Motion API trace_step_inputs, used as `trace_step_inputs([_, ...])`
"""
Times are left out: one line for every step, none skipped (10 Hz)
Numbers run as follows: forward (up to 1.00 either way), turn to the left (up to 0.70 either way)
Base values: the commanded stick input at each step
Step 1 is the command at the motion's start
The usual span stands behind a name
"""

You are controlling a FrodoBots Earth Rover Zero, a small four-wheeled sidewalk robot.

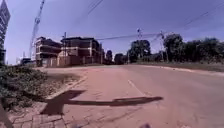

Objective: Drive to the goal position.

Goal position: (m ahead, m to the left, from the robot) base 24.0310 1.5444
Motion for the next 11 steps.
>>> trace_step_inputs([0.3,0.0])
trace_step_inputs([0.3,0.0])
trace_step_inputs([0.3,0.0])
trace_step_inputs([0.3,0.0])
trace_step_inputs([0.3,0.0])
trace_step_inputs([0.3,0.0])
trace_step_inputs([0.3,0.0])
trace_step_inputs([0.3,0.0])
trace_step_inputs([0.3,0.0])
trace_step_inputs([0.3,0.32])
trace_step_inputs([0.3,0.66])
